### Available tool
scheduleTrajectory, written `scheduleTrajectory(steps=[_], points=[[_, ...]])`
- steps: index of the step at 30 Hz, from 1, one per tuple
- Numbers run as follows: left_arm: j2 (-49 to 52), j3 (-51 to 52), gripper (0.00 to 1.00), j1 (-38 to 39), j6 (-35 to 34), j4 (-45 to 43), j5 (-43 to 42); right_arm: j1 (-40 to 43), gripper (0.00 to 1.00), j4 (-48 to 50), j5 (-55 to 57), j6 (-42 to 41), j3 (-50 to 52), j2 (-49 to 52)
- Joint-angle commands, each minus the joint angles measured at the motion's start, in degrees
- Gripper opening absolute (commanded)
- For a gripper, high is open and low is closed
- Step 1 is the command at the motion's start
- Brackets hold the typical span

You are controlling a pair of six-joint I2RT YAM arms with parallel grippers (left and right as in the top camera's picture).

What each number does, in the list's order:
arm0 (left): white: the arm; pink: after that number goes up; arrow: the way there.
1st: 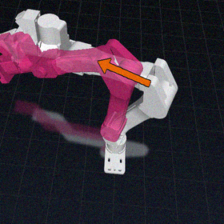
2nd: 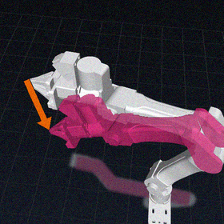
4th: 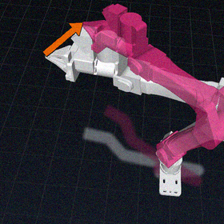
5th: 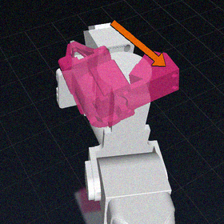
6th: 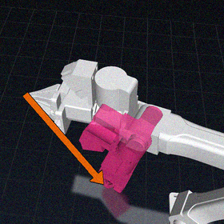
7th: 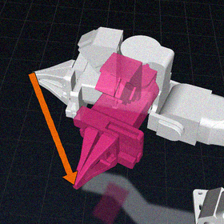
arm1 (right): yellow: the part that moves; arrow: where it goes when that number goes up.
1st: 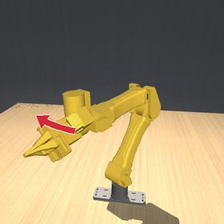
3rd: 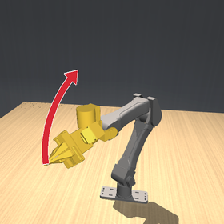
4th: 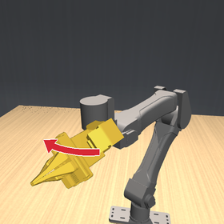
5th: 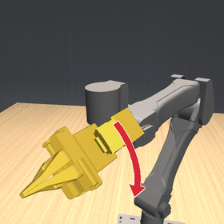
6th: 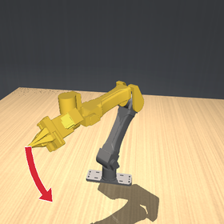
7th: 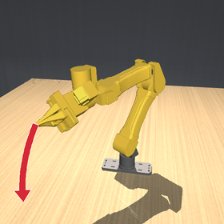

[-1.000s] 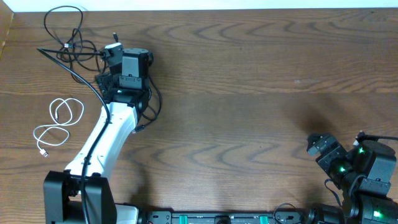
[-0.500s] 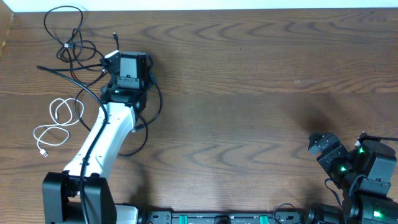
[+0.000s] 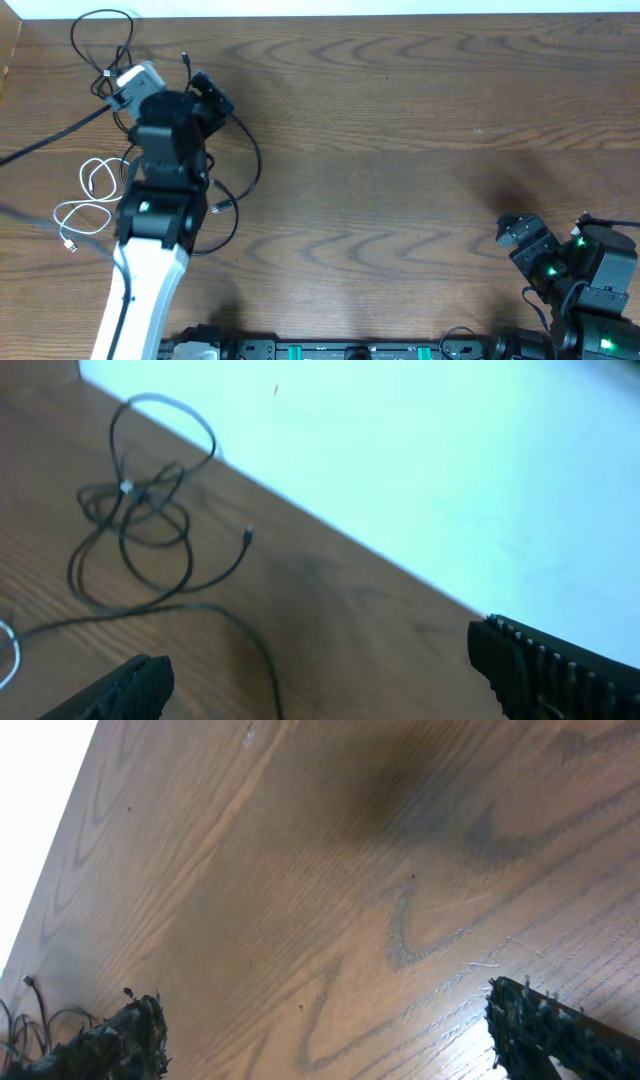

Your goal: Untangle cables

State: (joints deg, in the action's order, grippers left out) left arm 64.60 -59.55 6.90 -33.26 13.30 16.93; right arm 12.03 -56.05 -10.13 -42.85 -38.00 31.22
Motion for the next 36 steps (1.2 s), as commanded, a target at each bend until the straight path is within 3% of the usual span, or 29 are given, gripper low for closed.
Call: scheduleTrajectory(steps=[1, 8, 14, 30, 36], points=[[-4.1, -0.3, 0.99, -0.1, -0.5, 0.5, 0.0, -0.5, 0.99, -0.2, 1.0, -0.4, 0.3, -0.1], [-13.9, -0.3, 0.99, -0.1, -0.5, 0.9, 0.0, -0.5, 0.99, -0.3, 1.0, -0.4, 0.3, -0.1], [-19.3, -0.3, 0.99, -0.1, -0.5, 7.5, 0.0, -0.5, 0.99, -0.3, 1.0, -0.4, 0.3, -0.1], [-18.3, -0.3, 0.99, -0.1, -0.5, 20.0, 0.0, -0.5, 0.99, -0.3, 1.0, -0.4, 0.3, -0.1], [-17.9, -0.3, 0.99, -0.1, -0.5, 19.1, 0.4, -0.5, 0.99, -0.5, 1.0, -0.4, 0.3, -3.5]])
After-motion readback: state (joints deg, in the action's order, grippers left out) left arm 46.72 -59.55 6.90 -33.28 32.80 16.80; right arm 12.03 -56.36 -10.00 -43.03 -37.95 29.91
